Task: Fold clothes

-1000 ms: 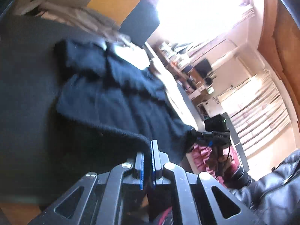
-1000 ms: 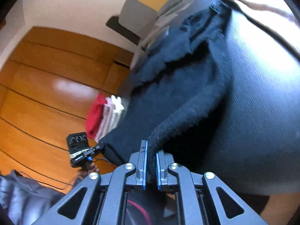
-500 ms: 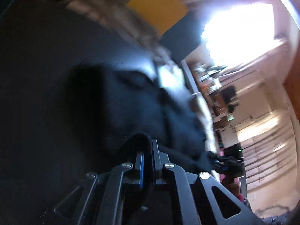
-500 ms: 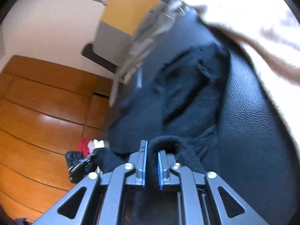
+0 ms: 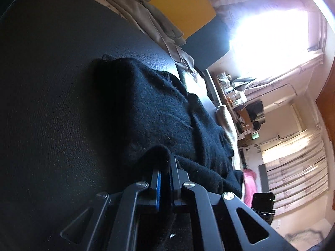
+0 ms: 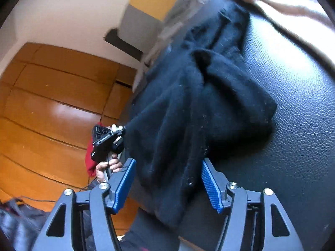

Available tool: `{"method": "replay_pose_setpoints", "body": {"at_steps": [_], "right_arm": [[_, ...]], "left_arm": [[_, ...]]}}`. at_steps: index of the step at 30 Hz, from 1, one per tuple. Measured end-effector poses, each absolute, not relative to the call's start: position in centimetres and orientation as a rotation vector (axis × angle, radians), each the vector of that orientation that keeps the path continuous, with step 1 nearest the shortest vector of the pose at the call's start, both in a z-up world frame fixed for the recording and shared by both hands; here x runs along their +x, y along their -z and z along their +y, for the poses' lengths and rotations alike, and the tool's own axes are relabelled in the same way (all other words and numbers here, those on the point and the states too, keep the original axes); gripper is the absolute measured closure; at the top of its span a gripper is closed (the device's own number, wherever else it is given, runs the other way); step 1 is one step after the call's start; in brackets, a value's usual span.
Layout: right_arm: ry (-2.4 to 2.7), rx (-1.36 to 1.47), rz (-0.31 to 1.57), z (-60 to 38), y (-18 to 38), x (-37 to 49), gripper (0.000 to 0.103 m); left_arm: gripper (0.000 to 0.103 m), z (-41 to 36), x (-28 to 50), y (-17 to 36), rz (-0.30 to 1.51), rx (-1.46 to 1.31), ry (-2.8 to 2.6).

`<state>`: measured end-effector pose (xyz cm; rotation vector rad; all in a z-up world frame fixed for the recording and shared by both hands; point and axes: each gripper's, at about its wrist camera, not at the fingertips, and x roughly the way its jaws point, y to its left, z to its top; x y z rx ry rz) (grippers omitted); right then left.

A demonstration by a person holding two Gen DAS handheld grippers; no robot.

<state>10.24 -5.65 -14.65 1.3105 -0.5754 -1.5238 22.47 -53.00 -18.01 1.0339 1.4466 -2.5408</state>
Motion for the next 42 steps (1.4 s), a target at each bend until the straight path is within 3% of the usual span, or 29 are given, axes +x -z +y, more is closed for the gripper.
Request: {"method": "replay_pose_setpoints", "body": {"at_steps": [2,4,5,6,11,18,20,25,29,30,32,33,38,42], "right_arm": [[1.524,1.305,-0.538,-6.5,14.9,10.6,0.047],[1.502,1.332,-0.479,-7.9,15.5,11.0,0.068],[1.491,1.345,-0.450,-8.7,15.8,11.1,0.086],[1.478,1.354,-0.420,-9.3,16.0,11.5,0.090],[1.410,1.350,-0.353,-10.3,16.0,14.0,0.091],[1.381,1.193,-0.577,-9.9,11.9,12.2,0.091],[1.385,1.137,-0.619,-10.1,10.6,10.4,0.091],[1.486,1.008,-0.678,-11.9,7.7,4.0,0.091],[1.516,1.096,-0.683,-13.6,8.0,-0.4,0.091],[1.509,1.128,-0.667,-13.8,8.3,-0.7,0.086],[1.519,1.167,-0.559,-13.5,8.7,1.0,0.033],[1.491,1.182,-0.545,-13.1,9.1,2.1,0.027],[1.417,1.301,-0.523,-10.6,13.0,8.1,0.026],[1.442,1.322,-0.577,-11.3,15.4,10.3,0.015]], "left_arm": [[0.099,-52.6,22.6,17.7,1.402,1.047,2.542],[0.099,-52.2,22.9,17.2,1.362,1.064,2.542],[0.099,-52.0,23.0,16.9,1.337,1.075,2.545],[0.099,-51.6,23.4,16.6,1.305,1.085,2.557],[0.099,-50.3,26.1,15.3,1.269,1.134,2.609],[0.099,-50.3,28.4,12.5,1.458,0.972,2.686],[0.099,-50.9,27.3,11.6,1.519,0.912,2.718],[0.100,-52.6,21.4,9.2,1.479,0.873,2.748],[0.100,-52.8,17.8,9.3,1.420,0.948,2.715],[0.100,-52.5,17.7,9.5,1.395,0.972,2.723],[0.100,-52.1,17.5,10.2,1.361,1.022,2.719],[0.100,-52.1,17.8,10.8,1.379,1.032,2.709],[0.100,-52.3,19.7,12.2,1.415,1.036,2.651],[0.098,-52.1,20.9,12.4,1.411,1.040,2.637]]}}
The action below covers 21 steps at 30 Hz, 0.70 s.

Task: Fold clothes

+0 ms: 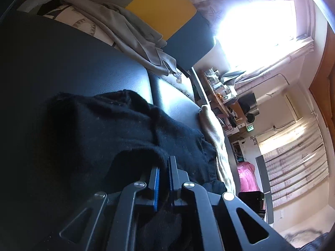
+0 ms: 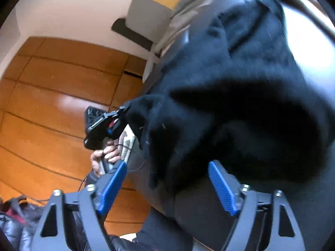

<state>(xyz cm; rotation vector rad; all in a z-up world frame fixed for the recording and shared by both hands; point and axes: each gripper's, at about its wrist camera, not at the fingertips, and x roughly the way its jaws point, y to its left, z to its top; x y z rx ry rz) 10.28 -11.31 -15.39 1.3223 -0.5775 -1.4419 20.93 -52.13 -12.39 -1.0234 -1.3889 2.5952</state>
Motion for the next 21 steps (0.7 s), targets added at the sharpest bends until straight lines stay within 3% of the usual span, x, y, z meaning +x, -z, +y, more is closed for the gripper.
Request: {"method": "replay_pose_setpoints", "body": {"at_steps": [1,3,7,10,21], "right_arm": [[1.457,1.295,-0.585,-11.8,15.5,10.4,0.013],[1.489,1.216,-0.550,-13.2,14.9,10.7,0.000],[1.566,1.142,-0.522,-16.1,14.3,10.4,0.000],[1.583,1.214,-0.434,-18.4,13.8,10.5,0.000],[1.471,1.373,-0.376,-21.7,14.0,13.4,0.000]], "left_arm": [[0.098,-52.0,21.2,12.4,-1.392,-1.028,-2.594],[0.098,-51.7,21.5,12.7,-1.392,-1.050,-2.592],[0.096,-51.0,21.8,13.0,-1.384,-1.089,-2.585],[0.096,-50.6,21.8,13.3,-1.377,-1.105,-2.581],[0.096,-50.5,22.3,13.2,-1.377,-1.090,-2.593]]}}
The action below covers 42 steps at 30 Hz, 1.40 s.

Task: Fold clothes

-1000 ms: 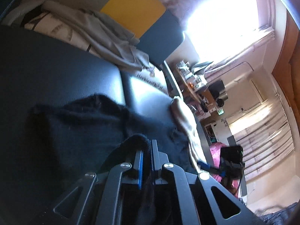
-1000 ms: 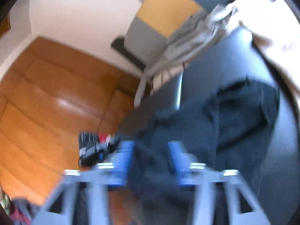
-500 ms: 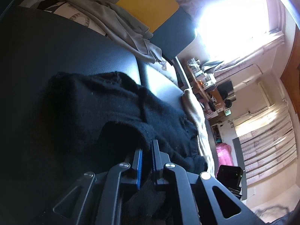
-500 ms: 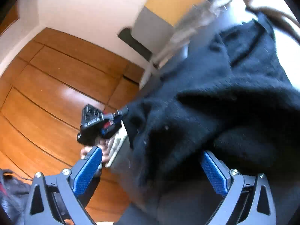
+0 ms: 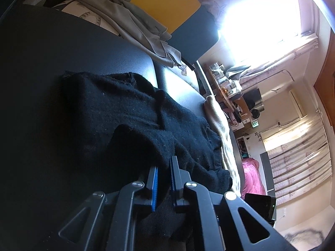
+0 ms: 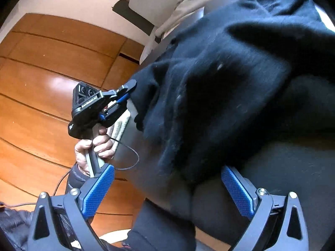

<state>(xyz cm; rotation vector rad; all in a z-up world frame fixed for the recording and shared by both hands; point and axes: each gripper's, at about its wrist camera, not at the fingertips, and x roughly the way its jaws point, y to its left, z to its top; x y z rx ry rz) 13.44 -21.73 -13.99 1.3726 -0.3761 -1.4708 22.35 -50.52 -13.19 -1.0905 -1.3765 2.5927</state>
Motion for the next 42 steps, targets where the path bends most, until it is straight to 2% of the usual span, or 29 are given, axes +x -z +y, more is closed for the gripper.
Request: {"method": "replay_pose_setpoints", "body": {"at_steps": [1,3,7,10,11,12,13,19,25,29,34,37,38,39,40,41,42], "right_arm": [[1.477,1.372,-0.389,-21.7,14.0,13.5,0.000],[1.462,1.379,-0.434,-22.0,14.1,13.7,0.010],[1.506,1.401,-0.436,-23.1,14.6,14.2,0.013],[1.543,1.420,-0.432,-23.4,14.7,13.7,0.028],[1.570,1.443,-0.407,-23.1,14.9,13.7,0.052],[1.585,1.462,-0.394,-22.8,15.1,13.6,0.094],[1.580,1.478,-0.402,-22.5,15.5,13.5,0.090],[1.531,1.461,-0.466,-20.2,15.7,13.8,0.091],[1.516,1.213,-0.598,-18.4,10.0,11.5,0.091],[1.590,1.089,-0.633,-18.0,6.2,7.1,0.091],[1.650,1.061,-0.733,-18.4,5.4,0.2,0.091],[1.623,1.115,-0.816,-18.4,6.6,-3.2,0.082],[1.626,1.128,-0.821,-18.5,6.9,-4.0,0.067],[1.630,1.135,-0.821,-18.5,7.0,-4.6,0.057],[1.635,1.129,-0.813,-18.0,7.0,-4.6,0.039],[1.640,1.124,-0.805,-17.6,7.0,-4.6,0.035],[1.645,1.118,-0.798,-17.1,7.0,-4.7,0.035]], "left_arm": [[0.096,-50.5,22.4,13.2,-1.377,-1.090,-2.592],[0.096,-50.5,22.4,13.2,-1.377,-1.089,-2.591],[0.096,-50.5,22.6,13.3,-1.373,-1.081,-2.593],[0.095,-50.7,22.8,13.6,-1.393,-1.072,-2.584],[0.095,-50.7,22.8,13.7,-1.397,-1.070,-2.583],[0.095,-50.7,22.9,13.8,-1.398,-1.070,-2.582],[0.095,-50.8,22.9,13.9,-1.397,-1.069,-2.582],[0.095,-50.4,23.8,13.3,-1.330,-1.046,-2.604],[0.095,-50.8,23.8,10.1,-1.324,-0.869,-2.610],[0.095,-51.6,21.1,7.5,-1.274,-0.824,-2.683],[0.095,-53.6,17.5,6.5,-1.301,-0.813,-2.745],[0.095,-54.7,16.3,7.2,-1.342,-0.866,-2.780],[0.094,-54.8,16.4,7.4,-1.339,-0.869,-2.786],[0.089,-54.8,16.8,7.5,-1.300,-0.886,-2.821],[0.086,-54.7,17.2,7.6,-1.255,-0.906,-2.857],[0.084,-54.5,17.8,7.9,-1.169,-0.961,-2.904],[0.083,-54.3,18.4,8.2,-1.083,-1.016,-2.944]]}}
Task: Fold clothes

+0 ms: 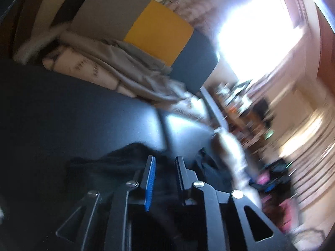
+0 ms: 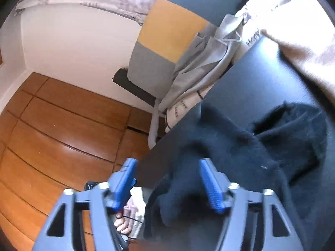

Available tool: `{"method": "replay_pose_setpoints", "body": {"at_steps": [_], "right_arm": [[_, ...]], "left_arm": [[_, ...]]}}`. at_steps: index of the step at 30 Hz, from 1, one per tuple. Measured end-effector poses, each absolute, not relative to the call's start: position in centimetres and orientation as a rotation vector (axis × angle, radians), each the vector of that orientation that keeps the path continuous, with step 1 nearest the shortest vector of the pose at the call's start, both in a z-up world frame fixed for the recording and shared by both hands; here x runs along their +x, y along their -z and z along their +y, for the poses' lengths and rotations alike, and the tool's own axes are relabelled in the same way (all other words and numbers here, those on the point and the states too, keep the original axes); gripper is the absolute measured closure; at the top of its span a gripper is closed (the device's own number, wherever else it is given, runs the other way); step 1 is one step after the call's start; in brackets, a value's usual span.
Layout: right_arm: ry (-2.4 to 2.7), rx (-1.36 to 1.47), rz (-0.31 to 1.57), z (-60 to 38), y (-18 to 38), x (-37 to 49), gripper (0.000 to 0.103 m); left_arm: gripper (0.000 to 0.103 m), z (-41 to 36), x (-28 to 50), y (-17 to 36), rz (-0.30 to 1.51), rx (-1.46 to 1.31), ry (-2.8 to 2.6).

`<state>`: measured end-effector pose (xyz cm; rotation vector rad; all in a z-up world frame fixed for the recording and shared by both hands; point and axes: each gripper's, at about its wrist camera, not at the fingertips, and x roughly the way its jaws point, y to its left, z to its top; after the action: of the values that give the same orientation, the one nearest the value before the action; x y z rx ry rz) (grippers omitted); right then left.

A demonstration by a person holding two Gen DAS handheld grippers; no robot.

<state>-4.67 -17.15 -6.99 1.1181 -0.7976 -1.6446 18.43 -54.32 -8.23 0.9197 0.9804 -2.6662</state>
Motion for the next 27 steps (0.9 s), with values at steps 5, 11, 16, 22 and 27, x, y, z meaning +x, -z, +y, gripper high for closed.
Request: {"method": "replay_pose_setpoints", "body": {"at_steps": [5,11,16,22,27], "right_arm": [[1.776,1.115,-0.686,-13.2,7.5,-2.3,0.004],[1.927,1.266,-0.482,-13.7,10.8,-1.5,0.000],[2.015,1.222,-0.320,-15.6,12.5,-0.6,0.000],[2.072,1.073,-0.193,-16.1,13.1,1.3,0.000],[1.954,0.997,-0.542,-12.8,14.8,-0.2,0.000]], "left_arm": [[0.079,-53.1,22.5,10.9,0.768,1.117,2.613],[0.073,-49.8,24.5,12.3,0.306,1.213,2.570],[0.073,-48.0,22.5,12.2,0.137,1.274,2.645],[0.073,-46.5,18.0,11.9,-0.185,1.341,2.726],[0.073,-45.8,15.8,12.9,-0.415,1.453,2.755]]}}
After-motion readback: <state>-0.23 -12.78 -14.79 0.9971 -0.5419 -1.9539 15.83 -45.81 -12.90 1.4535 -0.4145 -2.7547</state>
